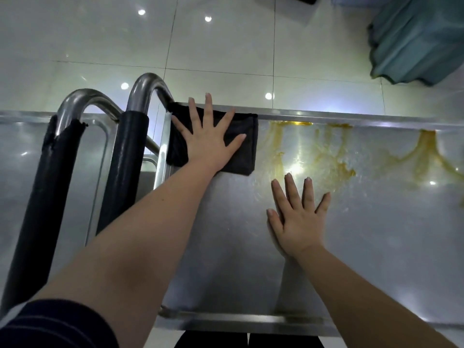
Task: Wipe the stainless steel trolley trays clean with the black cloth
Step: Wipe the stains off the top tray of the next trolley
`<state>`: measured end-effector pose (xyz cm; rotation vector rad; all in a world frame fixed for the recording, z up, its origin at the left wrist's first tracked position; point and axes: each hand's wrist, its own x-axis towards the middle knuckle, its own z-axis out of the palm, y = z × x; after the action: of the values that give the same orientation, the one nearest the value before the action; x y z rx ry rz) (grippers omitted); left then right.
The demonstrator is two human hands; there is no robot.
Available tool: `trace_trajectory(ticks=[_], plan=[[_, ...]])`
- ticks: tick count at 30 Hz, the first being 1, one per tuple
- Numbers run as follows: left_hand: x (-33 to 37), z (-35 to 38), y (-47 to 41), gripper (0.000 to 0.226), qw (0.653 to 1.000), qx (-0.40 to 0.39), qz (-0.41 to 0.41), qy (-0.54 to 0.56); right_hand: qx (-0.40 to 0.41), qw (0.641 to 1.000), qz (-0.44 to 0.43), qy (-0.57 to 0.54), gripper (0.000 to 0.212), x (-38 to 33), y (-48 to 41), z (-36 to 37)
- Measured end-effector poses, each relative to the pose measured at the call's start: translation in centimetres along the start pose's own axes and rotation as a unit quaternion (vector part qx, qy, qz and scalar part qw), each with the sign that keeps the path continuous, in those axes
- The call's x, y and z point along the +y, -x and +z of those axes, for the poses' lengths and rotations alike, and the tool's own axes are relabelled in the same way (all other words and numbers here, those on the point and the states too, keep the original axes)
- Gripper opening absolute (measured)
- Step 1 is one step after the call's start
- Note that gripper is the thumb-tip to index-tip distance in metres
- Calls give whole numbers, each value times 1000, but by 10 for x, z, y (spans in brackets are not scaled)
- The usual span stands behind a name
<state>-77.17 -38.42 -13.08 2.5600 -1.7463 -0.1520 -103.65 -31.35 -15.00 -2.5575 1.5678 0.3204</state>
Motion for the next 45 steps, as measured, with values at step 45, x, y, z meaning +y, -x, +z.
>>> trace_trajectory(ticks=[45], plan=[[2,17,272,83,995,-73,-41,-46,30,997,25,-69,56,78,-24,-17]])
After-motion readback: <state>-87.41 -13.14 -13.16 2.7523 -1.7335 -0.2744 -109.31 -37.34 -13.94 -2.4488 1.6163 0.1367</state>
